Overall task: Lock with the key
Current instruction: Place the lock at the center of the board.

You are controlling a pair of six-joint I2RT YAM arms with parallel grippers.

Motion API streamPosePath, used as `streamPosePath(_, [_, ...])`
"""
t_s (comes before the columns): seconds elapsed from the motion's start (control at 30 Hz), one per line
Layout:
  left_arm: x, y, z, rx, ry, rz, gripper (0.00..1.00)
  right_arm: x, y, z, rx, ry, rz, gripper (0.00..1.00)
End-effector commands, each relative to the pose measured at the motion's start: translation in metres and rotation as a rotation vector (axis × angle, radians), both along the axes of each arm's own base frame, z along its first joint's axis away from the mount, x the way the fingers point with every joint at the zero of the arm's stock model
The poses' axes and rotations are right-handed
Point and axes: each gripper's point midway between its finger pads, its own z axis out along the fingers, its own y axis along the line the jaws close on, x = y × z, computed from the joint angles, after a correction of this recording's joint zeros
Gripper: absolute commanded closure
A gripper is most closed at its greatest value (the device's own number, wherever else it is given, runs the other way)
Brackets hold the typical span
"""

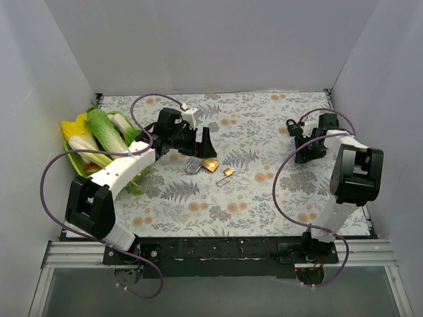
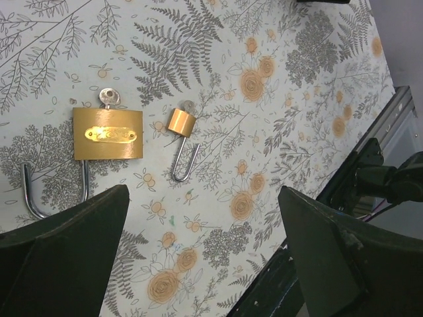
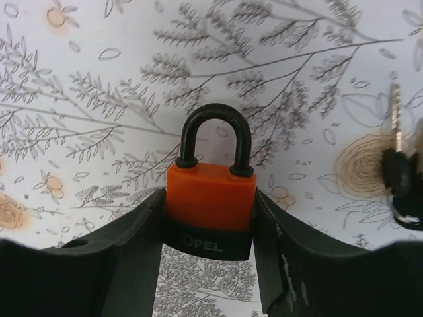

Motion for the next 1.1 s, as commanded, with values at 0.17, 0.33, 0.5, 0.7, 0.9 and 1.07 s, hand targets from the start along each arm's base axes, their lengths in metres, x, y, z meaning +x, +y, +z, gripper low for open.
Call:
streamPosePath(0.17, [0.0,0.012,-0.003,0.074,-0.035,0.001,0.02,0.056,-0.018,0.018,-0.005,-0.107,-0.038,0.87])
streamPosePath(0.33, [-0.001,0.02,-0.008,0.117,-0.048,-0.001,0.02,0.063,-0.017,0.018,0.011,-0.099,-0.051,0.65])
streamPosePath(0.5, [-0.007,0.03,-0.019,0.146,-0.01,-0.014,0.02,0.061,-0.018,0.019,0.008,-0.093,-0.054,0.5])
streamPosePath(0.7, [-0.006,0.037,-0.034,0.187,0.016,-0.003,0.02,0.062,-0.016,0.028,0.017,-0.101,-0.064,0.23])
streamPosePath(0.9, [-0.004,0.039,-0.043,0.212,-0.002,-0.018,0.02,0.065,-0.011,0.052,0.049,-0.127,-0.064,0.14])
streamPosePath(1.07, [-0.002,0.038,-0.068,0.238,0.019,-0.037,0.02,0.064,0.001,0.089,0.092,-0.195,-0.015,0.11])
